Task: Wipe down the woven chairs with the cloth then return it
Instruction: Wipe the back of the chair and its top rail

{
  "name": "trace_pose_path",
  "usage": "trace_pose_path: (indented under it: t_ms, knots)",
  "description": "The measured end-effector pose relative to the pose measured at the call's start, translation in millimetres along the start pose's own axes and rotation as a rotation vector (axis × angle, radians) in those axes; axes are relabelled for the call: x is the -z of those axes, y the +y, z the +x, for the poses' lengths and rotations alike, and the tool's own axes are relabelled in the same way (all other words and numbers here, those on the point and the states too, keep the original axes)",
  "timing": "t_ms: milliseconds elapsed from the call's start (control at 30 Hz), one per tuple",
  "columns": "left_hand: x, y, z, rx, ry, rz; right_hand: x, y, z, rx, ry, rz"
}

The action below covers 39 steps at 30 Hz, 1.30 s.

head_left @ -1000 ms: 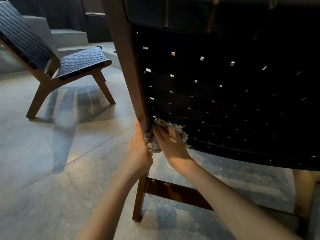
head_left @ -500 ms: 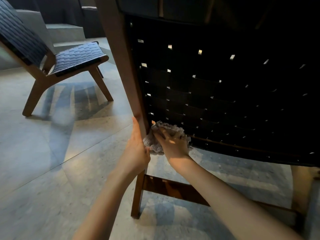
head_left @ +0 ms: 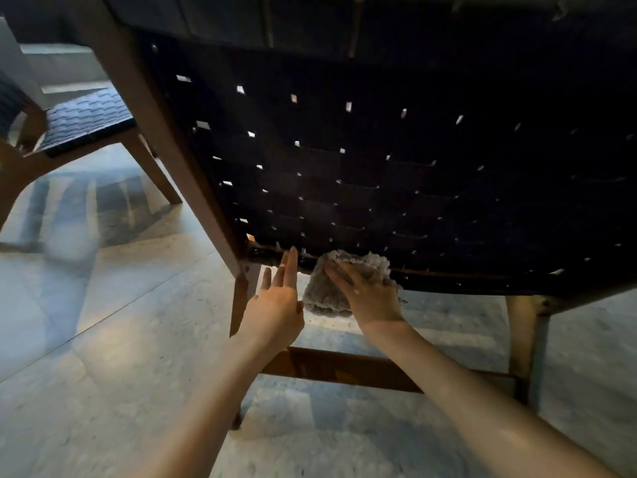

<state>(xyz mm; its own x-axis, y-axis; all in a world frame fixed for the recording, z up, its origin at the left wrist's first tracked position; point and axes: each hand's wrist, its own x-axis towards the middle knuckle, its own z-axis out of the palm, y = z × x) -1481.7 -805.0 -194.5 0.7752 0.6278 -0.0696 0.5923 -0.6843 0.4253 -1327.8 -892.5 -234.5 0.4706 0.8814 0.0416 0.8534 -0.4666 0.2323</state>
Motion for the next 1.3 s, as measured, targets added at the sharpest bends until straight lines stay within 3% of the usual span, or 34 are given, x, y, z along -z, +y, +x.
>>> trace_pose_path:
  t_ms: [367, 700, 900, 1067, 1300]
  knots:
    - [-44.9, 82.8, 14.7, -0.167, -0.140, 0.146, -23.6, 109.4, -53.9, -0.144, -0.073, 0.017]
    - [-76.4, 134.8, 30.6, -0.271, -0.072, 0.406, -35.1, 199.0, -98.1, -0.330, -0.142, 0.035]
    - [-81.3, 153.8, 37.0, -0.274, -0.040, 0.397, -32.0, 241.6, -113.9, -0.451, -0.193, 0.033]
    - [-79.7, 162.5, 44.1, -0.329, 0.049, 0.310, -31.8, 247.4, -113.5, -0.564, -0.226, 0.058]
    - [-74.4, 159.0, 47.3, -0.351, -0.039, 0.318, -30.9, 240.6, -110.6, -0.690, -0.235, 0.116]
